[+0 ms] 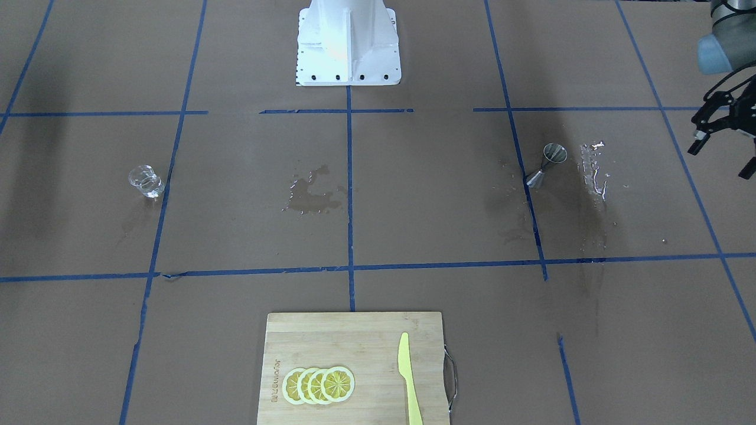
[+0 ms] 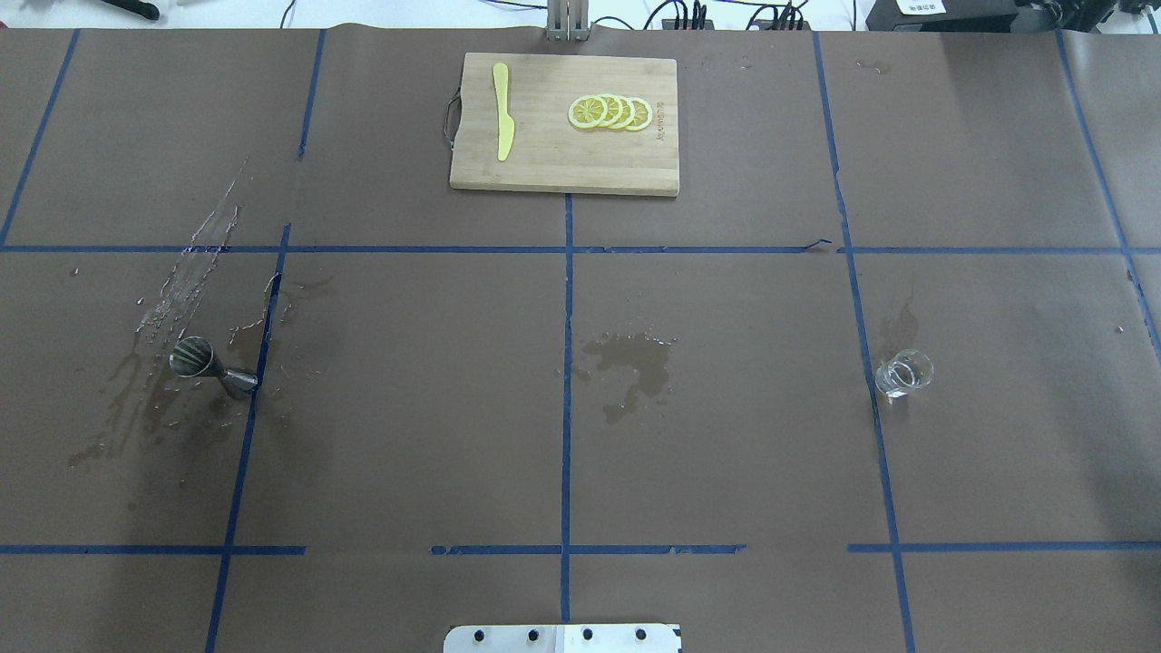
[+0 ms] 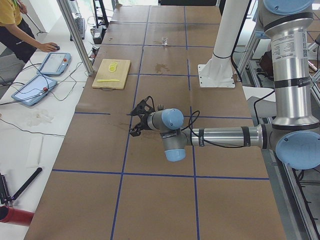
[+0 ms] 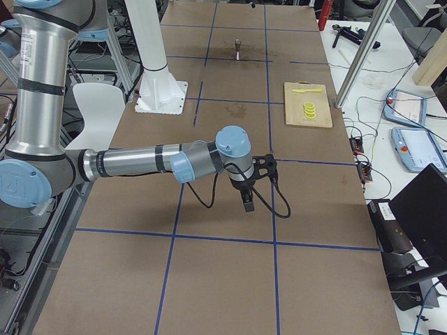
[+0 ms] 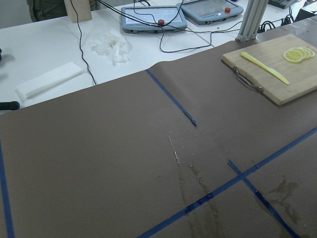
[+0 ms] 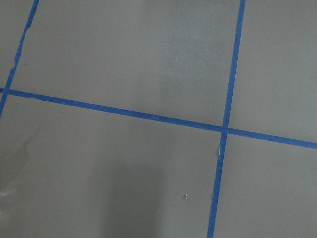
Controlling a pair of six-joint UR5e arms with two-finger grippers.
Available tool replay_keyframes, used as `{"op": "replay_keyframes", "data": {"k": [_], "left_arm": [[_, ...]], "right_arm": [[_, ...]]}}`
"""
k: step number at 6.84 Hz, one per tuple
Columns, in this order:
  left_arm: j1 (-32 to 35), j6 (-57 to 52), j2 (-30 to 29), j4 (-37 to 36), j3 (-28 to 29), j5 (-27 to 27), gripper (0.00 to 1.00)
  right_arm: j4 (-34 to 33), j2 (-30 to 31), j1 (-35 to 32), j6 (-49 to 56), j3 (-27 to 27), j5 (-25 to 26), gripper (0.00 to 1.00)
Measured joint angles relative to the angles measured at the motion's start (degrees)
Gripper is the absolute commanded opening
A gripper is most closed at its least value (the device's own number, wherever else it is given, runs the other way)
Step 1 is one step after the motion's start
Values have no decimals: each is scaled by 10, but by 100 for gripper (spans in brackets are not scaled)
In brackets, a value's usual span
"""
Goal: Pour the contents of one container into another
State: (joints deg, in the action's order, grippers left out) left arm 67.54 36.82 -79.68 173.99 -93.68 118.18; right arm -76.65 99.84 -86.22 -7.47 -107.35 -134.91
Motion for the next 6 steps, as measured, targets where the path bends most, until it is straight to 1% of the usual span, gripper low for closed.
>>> {"op": "replay_keyframes", "data": {"k": [1, 3, 6], "left_arm": [[-56, 39, 6, 23, -10, -67, 100], [-173, 96, 17, 40, -36, -222, 100], [-334, 115, 24, 42, -61, -483, 100]], "right_arm": [[0, 1, 0, 0, -1, 0, 100], [0, 4, 0, 0, -2, 0, 100], [0, 4, 0, -1, -3, 0, 100]]}}
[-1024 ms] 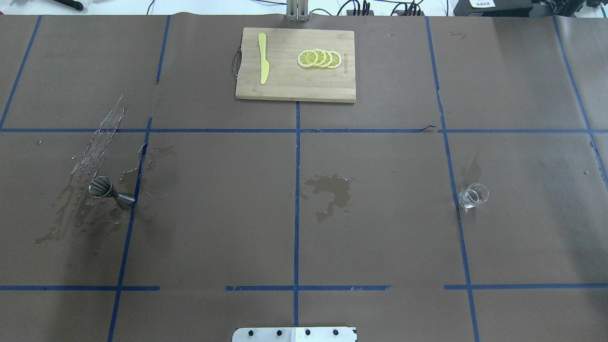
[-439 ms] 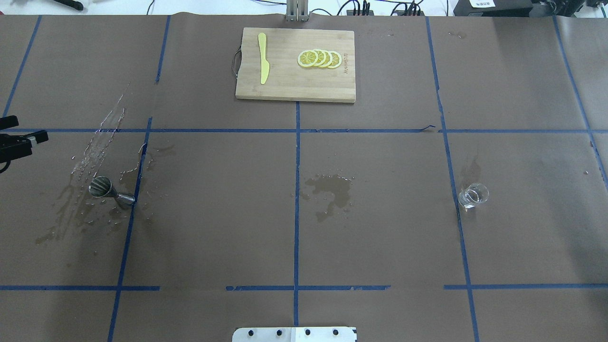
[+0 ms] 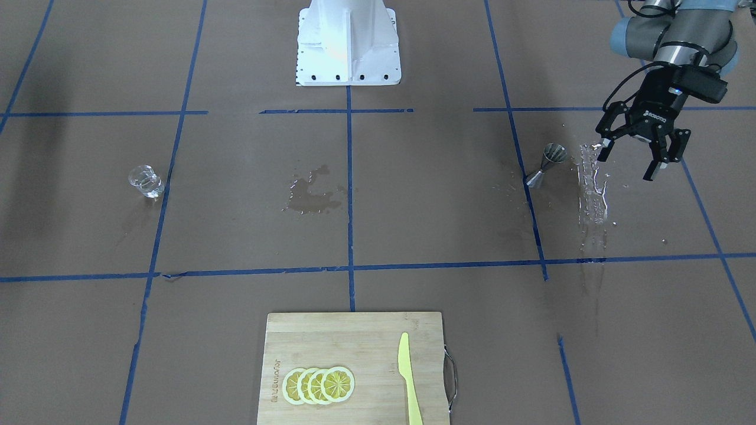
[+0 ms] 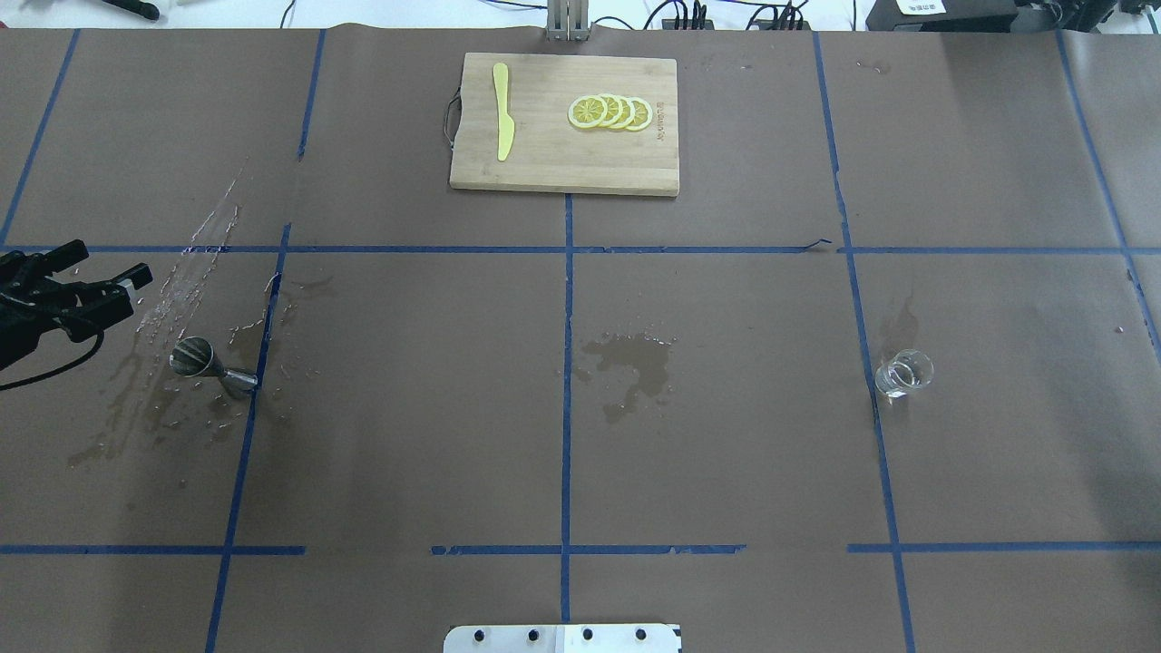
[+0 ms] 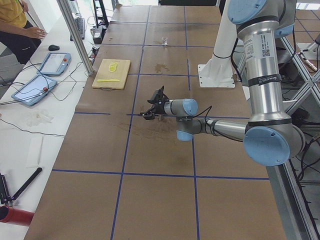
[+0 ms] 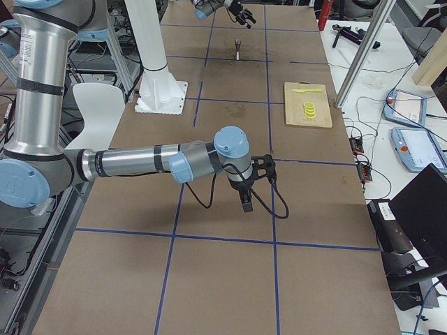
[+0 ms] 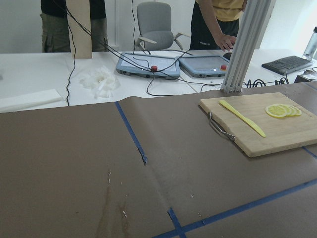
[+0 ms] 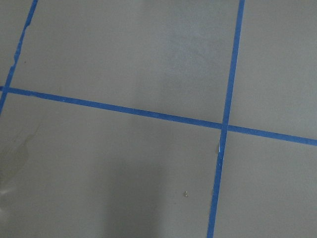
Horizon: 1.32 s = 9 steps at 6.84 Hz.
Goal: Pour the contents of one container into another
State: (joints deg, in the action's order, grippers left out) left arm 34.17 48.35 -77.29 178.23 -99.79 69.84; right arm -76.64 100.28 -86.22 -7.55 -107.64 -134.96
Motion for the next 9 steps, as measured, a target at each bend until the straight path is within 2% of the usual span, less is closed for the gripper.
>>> {"op": "replay_keyframes", "data": {"k": [2, 4, 6, 9], "left_arm": [[-116, 6, -1, -1, -4, -158, 100], [-191, 8, -10, -3, 0, -260, 100], [-220, 9, -28, -5, 24, -303, 100], [-228, 10, -52, -3, 74, -319, 100]], "right_arm": [[-1, 0, 0, 0, 0, 0, 100], [-1, 0, 0, 0, 1, 0, 100], [-1, -1, 0, 0, 2, 0, 100], [-1, -1, 0, 0, 3, 0, 100]]}}
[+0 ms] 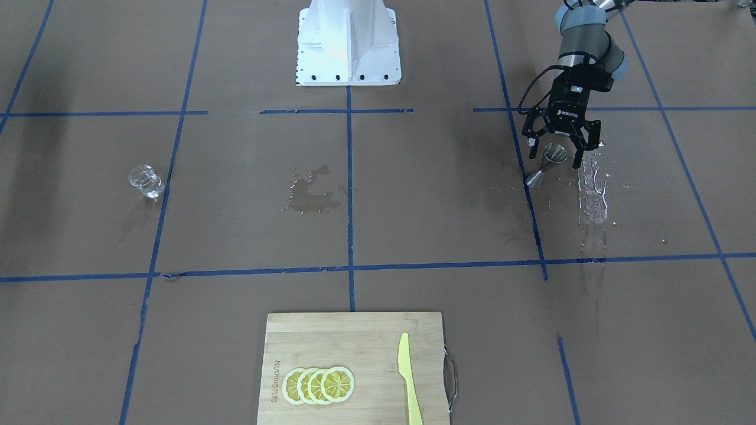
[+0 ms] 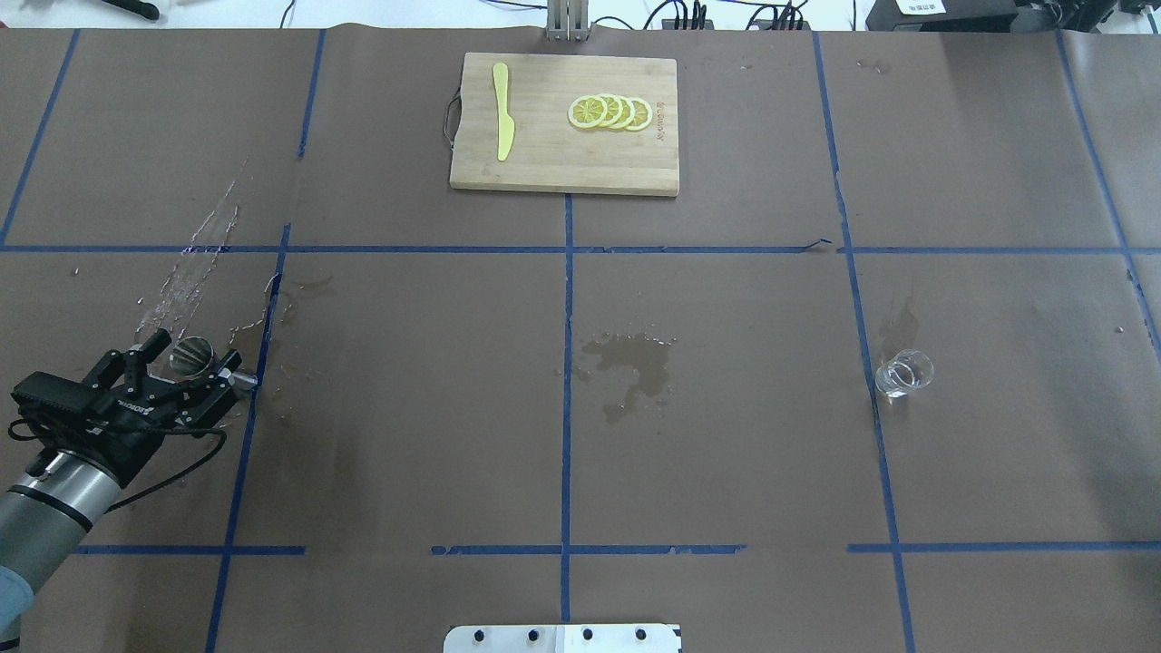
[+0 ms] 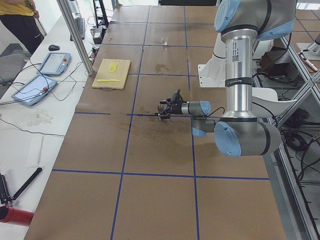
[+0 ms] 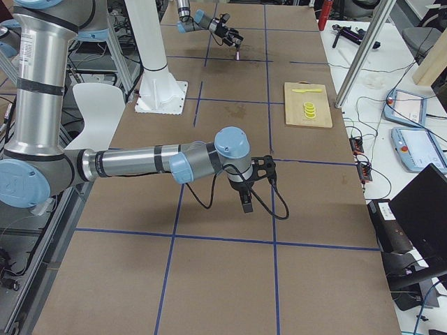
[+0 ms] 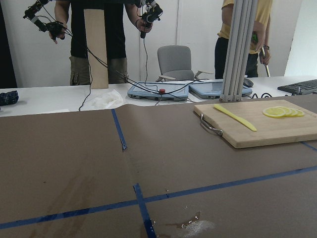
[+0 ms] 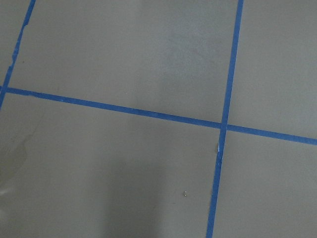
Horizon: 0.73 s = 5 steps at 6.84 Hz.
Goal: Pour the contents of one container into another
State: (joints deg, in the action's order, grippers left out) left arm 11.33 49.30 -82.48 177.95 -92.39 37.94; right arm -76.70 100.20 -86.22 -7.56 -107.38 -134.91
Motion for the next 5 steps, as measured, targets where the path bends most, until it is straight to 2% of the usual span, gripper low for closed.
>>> {"op": "replay_keyframes", "data": {"k": [2, 5], "left_arm": [[-6, 0, -14, 2, 28, 0, 99], [-18, 2, -21, 3, 46, 1, 72]], "right_arm": [[1, 0, 0, 0, 0, 0, 100], [0, 0, 0, 0, 0, 0, 100]]}}
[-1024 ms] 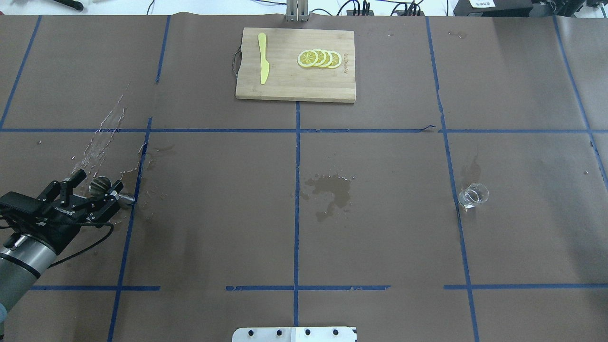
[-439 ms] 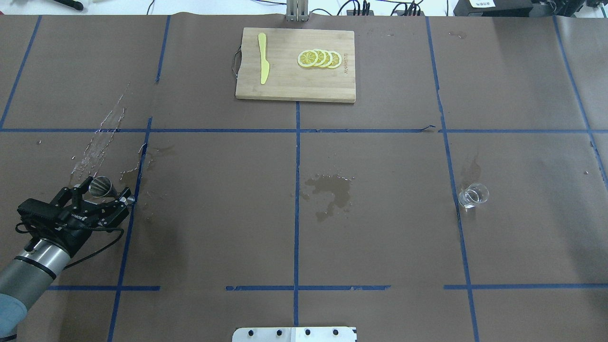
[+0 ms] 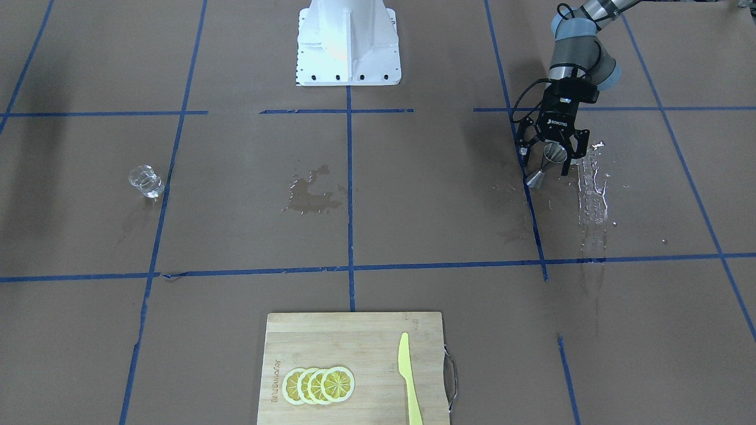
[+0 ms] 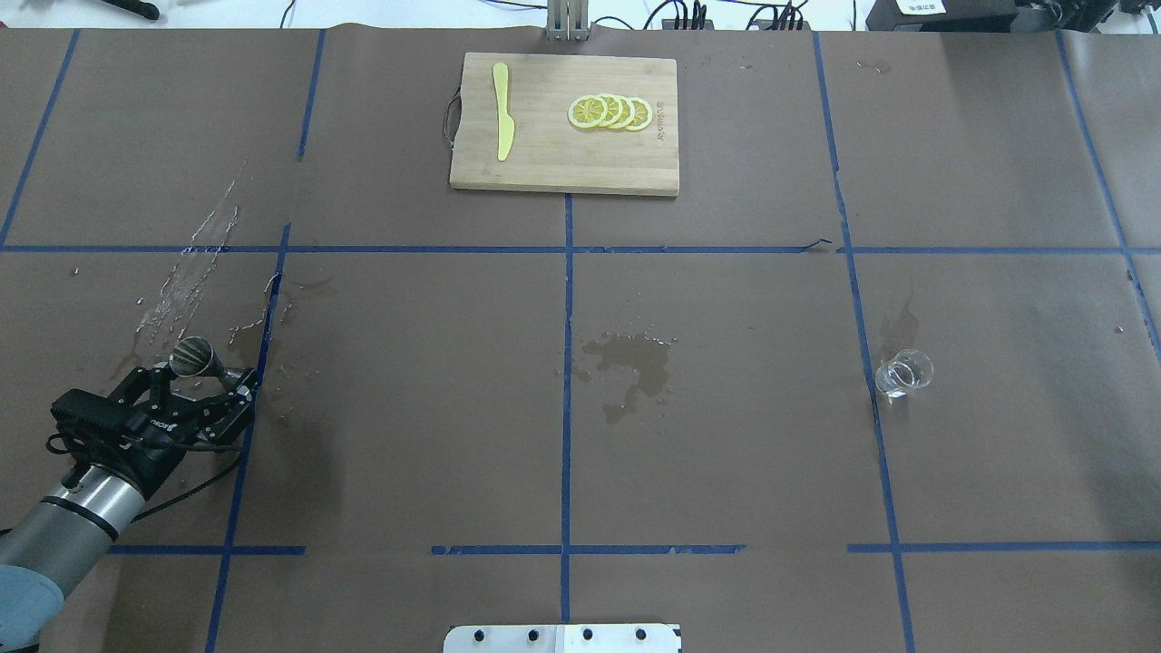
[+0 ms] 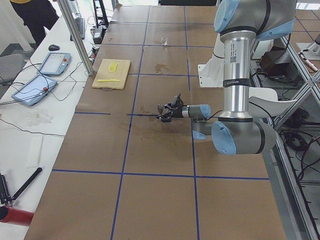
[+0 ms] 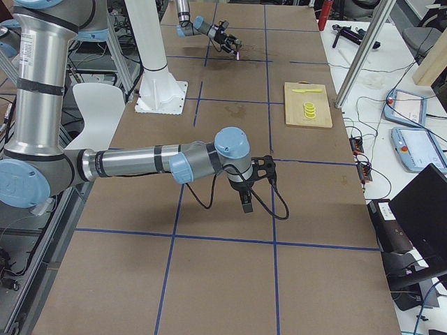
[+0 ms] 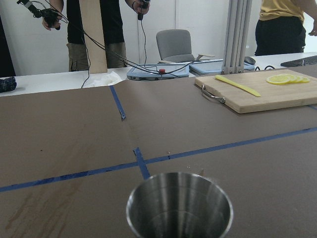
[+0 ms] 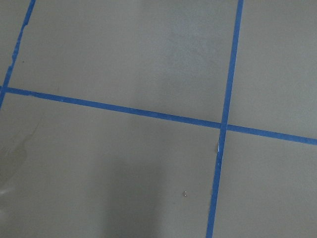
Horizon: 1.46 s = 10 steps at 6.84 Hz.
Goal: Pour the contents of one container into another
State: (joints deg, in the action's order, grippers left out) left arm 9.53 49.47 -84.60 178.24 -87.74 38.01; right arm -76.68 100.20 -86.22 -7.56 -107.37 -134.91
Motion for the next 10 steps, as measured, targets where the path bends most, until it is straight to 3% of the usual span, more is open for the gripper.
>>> {"op": "replay_keyframes", "data": {"k": [5, 10], "left_arm": [[-15, 1, 1, 2, 3, 1, 64], [-15, 1, 8, 16, 3, 0, 64]], "right_arm": [[0, 0, 0, 0, 1, 0, 100], [0, 0, 0, 0, -1, 0, 100]]}}
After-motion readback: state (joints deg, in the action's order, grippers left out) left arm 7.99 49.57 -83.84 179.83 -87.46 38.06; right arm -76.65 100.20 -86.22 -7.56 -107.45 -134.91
